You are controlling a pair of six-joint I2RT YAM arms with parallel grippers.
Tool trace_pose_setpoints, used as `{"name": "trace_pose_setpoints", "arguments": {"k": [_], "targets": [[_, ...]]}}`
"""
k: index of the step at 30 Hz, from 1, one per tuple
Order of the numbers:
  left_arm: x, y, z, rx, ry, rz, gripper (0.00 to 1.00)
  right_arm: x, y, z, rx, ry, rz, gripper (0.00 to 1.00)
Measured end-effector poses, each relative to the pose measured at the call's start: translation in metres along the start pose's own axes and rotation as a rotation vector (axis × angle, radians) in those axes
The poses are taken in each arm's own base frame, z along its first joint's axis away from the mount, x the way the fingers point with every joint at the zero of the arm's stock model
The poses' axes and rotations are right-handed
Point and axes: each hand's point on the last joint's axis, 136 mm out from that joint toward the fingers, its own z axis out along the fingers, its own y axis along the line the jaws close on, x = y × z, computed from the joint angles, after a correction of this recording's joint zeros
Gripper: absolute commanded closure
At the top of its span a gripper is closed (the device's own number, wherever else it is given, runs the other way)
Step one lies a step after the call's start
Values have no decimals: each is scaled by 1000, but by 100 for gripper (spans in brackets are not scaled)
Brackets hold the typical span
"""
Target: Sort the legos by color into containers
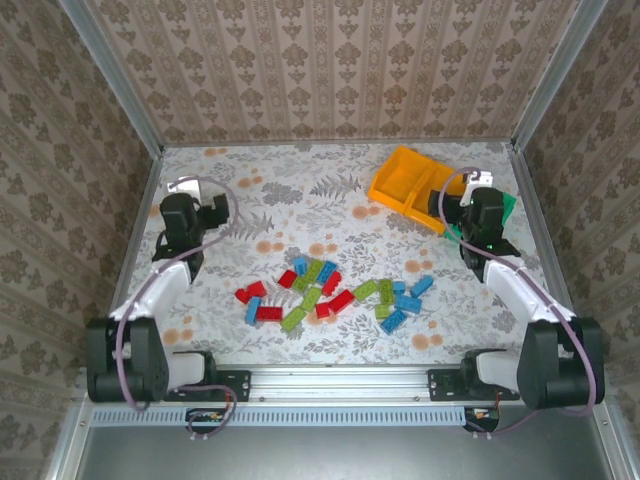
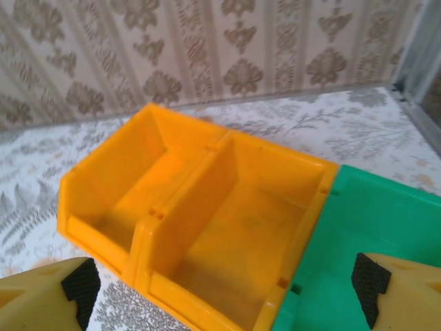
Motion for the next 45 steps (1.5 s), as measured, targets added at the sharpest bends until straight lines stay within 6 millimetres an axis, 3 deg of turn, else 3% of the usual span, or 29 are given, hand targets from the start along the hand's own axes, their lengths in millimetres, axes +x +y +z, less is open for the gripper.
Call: {"name": "trace_pose_setpoints", "arguments": {"k": [2,4,8,10,16,21,27,33,36,45], "targets": [[-11,-21,-19,44,-25,-5,0,-3,-9,-3,47,38,54,1],[-8,-42,-32,93,-4,4,0,-3,-23,-2,106,105,116,2],[26,-70,-45,148,119,45,0,3,-41,16,195,247,185,5],[45,-78,-51,155,190,75,0,15,-43,32,221,328,197,6],[80,-73,-62,113,325,90,0,67,-47,61,274,548,202,14],[99,-71,-65,106,381,84,0,89,-48,79,292,652,194,19],[113,-80,-63,128,429,84,0,98,-47,95,291,705,176,45],[131,-85,-58,132,487,96,0,110,-36,103,272,744,125,69],[132,-85,-58,129,491,92,0,110,-21,104,244,741,89,76],[136,-98,-62,159,497,107,0,121,54,96,104,750,-32,78]]}}
